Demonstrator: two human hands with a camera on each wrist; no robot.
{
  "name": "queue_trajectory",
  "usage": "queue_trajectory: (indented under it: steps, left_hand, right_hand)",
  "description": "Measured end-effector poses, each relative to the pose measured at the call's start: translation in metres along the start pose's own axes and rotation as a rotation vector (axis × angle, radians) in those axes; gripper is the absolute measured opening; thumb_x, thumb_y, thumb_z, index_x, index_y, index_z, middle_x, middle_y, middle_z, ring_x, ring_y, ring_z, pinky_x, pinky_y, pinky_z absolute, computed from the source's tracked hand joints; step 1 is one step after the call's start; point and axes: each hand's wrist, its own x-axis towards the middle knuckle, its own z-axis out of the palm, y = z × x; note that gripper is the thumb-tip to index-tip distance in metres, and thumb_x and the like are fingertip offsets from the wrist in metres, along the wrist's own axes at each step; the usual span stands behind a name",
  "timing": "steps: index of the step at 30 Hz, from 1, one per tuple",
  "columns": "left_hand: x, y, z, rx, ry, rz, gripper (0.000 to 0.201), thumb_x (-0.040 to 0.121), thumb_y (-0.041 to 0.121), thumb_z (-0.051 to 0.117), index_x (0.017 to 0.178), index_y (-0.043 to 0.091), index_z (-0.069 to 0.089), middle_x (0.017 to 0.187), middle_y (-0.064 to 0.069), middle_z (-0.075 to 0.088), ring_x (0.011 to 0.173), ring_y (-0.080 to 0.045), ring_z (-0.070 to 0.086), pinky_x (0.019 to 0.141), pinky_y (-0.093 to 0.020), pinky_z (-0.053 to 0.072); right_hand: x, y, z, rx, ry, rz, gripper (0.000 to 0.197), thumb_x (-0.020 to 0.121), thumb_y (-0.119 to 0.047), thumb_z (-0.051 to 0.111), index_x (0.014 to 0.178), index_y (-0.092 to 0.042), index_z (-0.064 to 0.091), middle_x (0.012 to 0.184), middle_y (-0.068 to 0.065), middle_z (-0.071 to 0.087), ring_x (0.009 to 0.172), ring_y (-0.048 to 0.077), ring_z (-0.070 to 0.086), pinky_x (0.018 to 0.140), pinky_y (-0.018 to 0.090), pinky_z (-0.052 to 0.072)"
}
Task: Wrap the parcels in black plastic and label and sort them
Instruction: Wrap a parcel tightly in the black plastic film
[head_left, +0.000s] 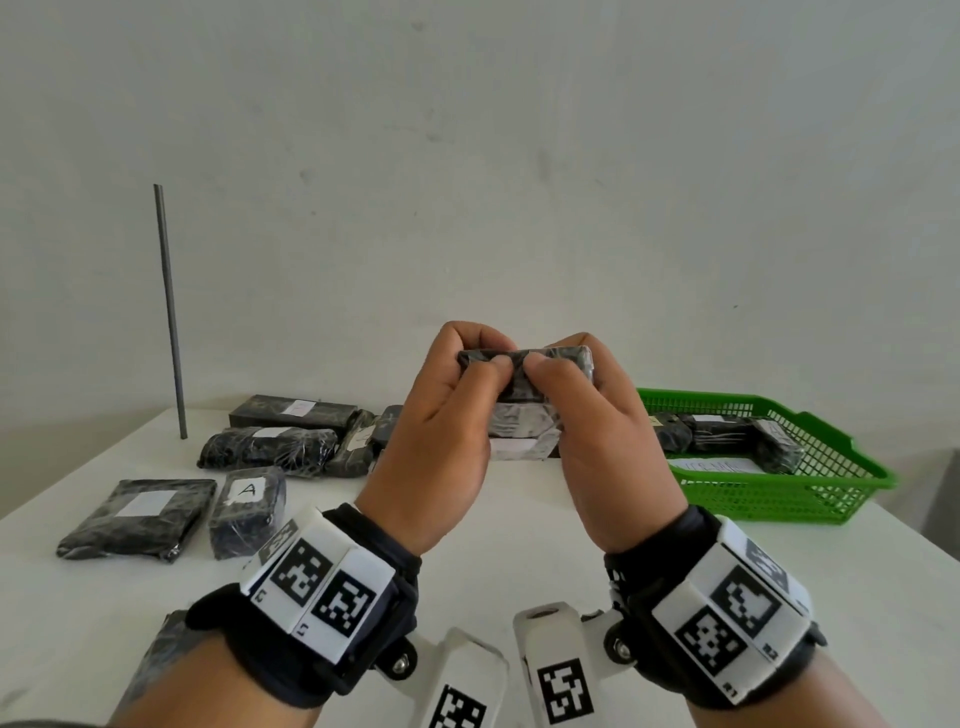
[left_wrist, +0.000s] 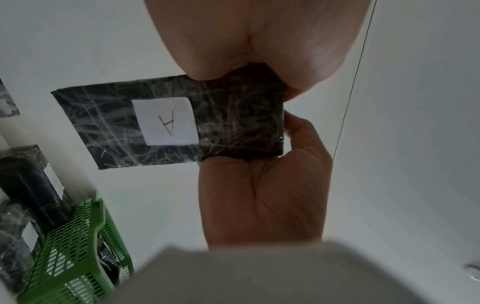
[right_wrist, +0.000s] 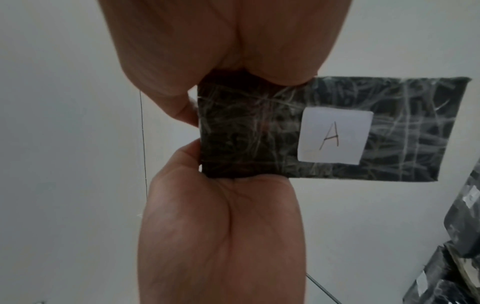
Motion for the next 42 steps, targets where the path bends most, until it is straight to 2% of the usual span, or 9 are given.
queue_trajectory:
  steps: [3,7,12,22,29,33,38,40,42]
  left_hand:
    - [0.0,-0.001,0.0,0.004,0.034,0.008,0.011,0.107,0.009,0.047,0.101,0.012,0.055,0.071,0.01,0.063,0.065,-0.002,0.061,0.059,-0.014,0.047]
    - [0.003,0.0,0.0,-0.092,0.079,-0.014,0.014,0.086,0.034,0.061,0.091,0.02,0.06,0.088,-0.01,0.055,0.084,-0.026,0.049,0.079,-0.043,0.039]
    - [0.004,-0.002,-0.005,-0.151,0.081,-0.003,0.017,0.084,0.038,0.062,0.088,0.022,0.062,0.092,-0.012,0.057,0.088,-0.03,0.048,0.08,-0.05,0.037]
    - [0.007,-0.005,-0.008,-0.145,0.032,0.006,0.02,0.077,0.035,0.059,0.092,0.021,0.061,0.095,-0.014,0.054,0.088,-0.036,0.046,0.072,-0.062,0.037]
    - [0.006,-0.009,-0.009,-0.129,0.025,-0.026,0.012,0.078,0.031,0.059,0.088,0.027,0.063,0.096,-0.011,0.053,0.087,-0.032,0.042,0.07,-0.049,0.029]
    - [0.006,-0.009,-0.008,-0.146,0.016,-0.017,0.017,0.086,0.027,0.057,0.096,0.013,0.057,0.093,-0.016,0.06,0.087,-0.029,0.059,0.077,-0.046,0.048]
    - [0.009,-0.01,-0.012,-0.147,-0.023,-0.036,0.03,0.08,0.038,0.062,0.101,0.017,0.058,0.096,-0.015,0.063,0.09,-0.033,0.057,0.079,-0.059,0.047]
    - [0.01,-0.012,-0.013,-0.12,-0.064,-0.043,0.033,0.082,0.038,0.066,0.107,0.018,0.056,0.097,-0.009,0.068,0.093,-0.028,0.066,0.082,-0.047,0.054]
    - [0.011,-0.015,-0.013,-0.059,-0.034,-0.058,0.034,0.088,0.035,0.069,0.113,0.017,0.055,0.099,-0.002,0.072,0.095,-0.019,0.071,0.083,-0.036,0.057]
  right_hand:
    - [-0.002,0.001,0.001,-0.012,0.01,-0.017,0.019,0.086,-0.026,0.06,0.085,-0.01,0.049,0.08,0.01,0.047,0.075,0.023,0.048,0.068,0.041,0.043]
    - [-0.004,-0.001,0.001,-0.021,-0.003,-0.075,0.016,0.089,-0.028,0.053,0.079,-0.016,0.049,0.073,-0.003,0.048,0.071,0.014,0.047,0.066,0.027,0.043]
    - [0.0,-0.002,0.002,0.104,-0.037,-0.049,0.028,0.084,-0.032,0.058,0.082,-0.006,0.048,0.086,0.013,0.048,0.086,0.031,0.045,0.08,0.05,0.038]
    - [0.001,-0.001,-0.001,0.047,-0.041,-0.038,0.01,0.081,-0.02,0.056,0.086,-0.013,0.05,0.086,0.012,0.047,0.083,0.029,0.045,0.074,0.051,0.038]
    - [-0.001,-0.002,-0.001,0.005,-0.032,-0.017,0.009,0.083,-0.023,0.055,0.08,-0.016,0.05,0.081,0.01,0.041,0.078,0.029,0.039,0.071,0.049,0.034]
    - [-0.001,-0.004,-0.002,-0.01,-0.013,-0.015,0.015,0.087,-0.03,0.056,0.079,-0.018,0.051,0.084,0.01,0.045,0.082,0.029,0.043,0.076,0.05,0.036]
    - [0.001,-0.004,-0.002,0.074,-0.017,0.028,0.017,0.087,-0.038,0.053,0.079,-0.024,0.053,0.089,0.011,0.047,0.092,0.03,0.048,0.086,0.053,0.041]
    - [0.002,-0.001,-0.003,-0.017,0.04,0.012,0.017,0.089,-0.034,0.051,0.073,-0.03,0.051,0.086,0.008,0.047,0.088,0.029,0.047,0.083,0.054,0.041]
    - [0.002,-0.002,-0.004,0.088,0.017,0.073,0.013,0.09,-0.031,0.055,0.081,-0.021,0.055,0.087,0.011,0.054,0.085,0.03,0.054,0.081,0.055,0.046]
